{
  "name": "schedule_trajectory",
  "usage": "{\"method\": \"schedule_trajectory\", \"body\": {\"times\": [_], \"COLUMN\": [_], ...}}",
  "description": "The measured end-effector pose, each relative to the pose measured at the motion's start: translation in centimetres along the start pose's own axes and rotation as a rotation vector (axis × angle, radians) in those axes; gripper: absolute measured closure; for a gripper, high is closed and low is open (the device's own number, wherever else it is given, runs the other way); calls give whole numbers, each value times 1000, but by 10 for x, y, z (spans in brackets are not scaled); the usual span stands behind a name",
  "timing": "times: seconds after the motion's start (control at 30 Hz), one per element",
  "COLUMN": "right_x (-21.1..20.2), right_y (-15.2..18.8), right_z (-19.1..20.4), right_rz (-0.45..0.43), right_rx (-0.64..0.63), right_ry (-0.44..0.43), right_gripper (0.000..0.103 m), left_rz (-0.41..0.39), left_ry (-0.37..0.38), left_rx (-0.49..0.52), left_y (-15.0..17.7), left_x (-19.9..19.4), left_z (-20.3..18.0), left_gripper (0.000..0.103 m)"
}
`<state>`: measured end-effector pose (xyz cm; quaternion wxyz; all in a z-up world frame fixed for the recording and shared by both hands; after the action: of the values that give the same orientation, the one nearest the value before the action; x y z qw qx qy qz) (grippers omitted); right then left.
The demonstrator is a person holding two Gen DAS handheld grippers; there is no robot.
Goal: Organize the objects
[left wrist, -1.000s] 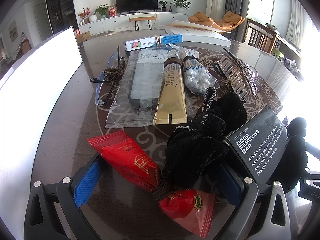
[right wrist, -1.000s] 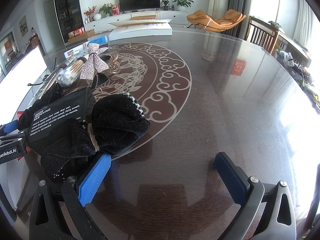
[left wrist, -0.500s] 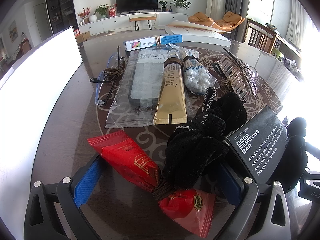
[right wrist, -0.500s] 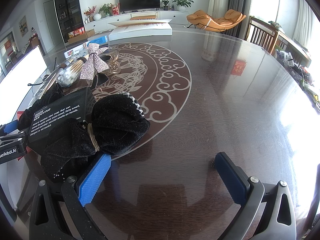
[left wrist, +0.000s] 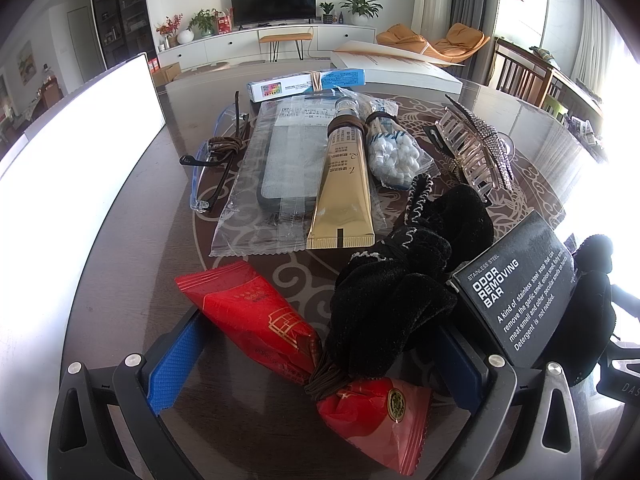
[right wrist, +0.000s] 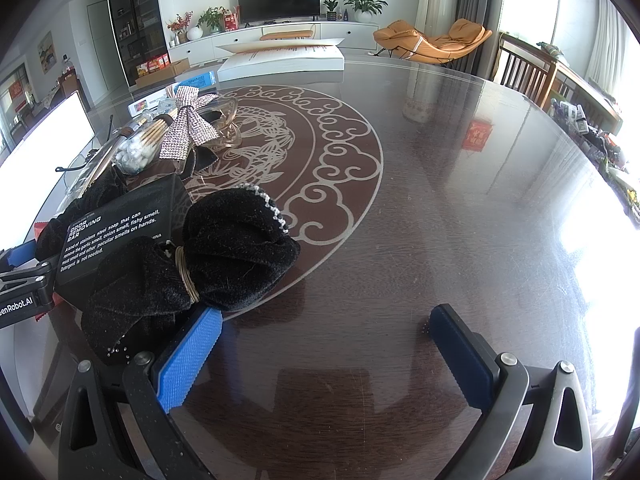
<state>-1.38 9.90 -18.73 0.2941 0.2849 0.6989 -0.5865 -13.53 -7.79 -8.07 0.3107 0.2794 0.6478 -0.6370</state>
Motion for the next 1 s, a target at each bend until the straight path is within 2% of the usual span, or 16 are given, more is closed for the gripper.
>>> {"method": "schedule_trajectory", "body": {"times": [1.0], "right_x": [-2], "right_y": [-1], "right_z": [-1], "right_rz": [0], "right_rx": [-8], "right_ry": [2], "right_gripper": [0], "left_rz": [0], "left_ry": [4], "left_rx": [4], "left_y": [0], "left_x": [0], "left_z": [0], "left_gripper": [0]}}
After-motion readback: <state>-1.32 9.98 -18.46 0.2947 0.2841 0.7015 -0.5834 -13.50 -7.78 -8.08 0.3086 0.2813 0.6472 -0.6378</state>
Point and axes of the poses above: each gripper's, at about its wrist camera, not at the fingertips, and x roughly the way its jaws point, z to its left, y to its underside, the point moved 2 cm from there along x, roughly the way its jaws point, and after that the axes turned 5 degrees about -z, right-handed, at the moved point
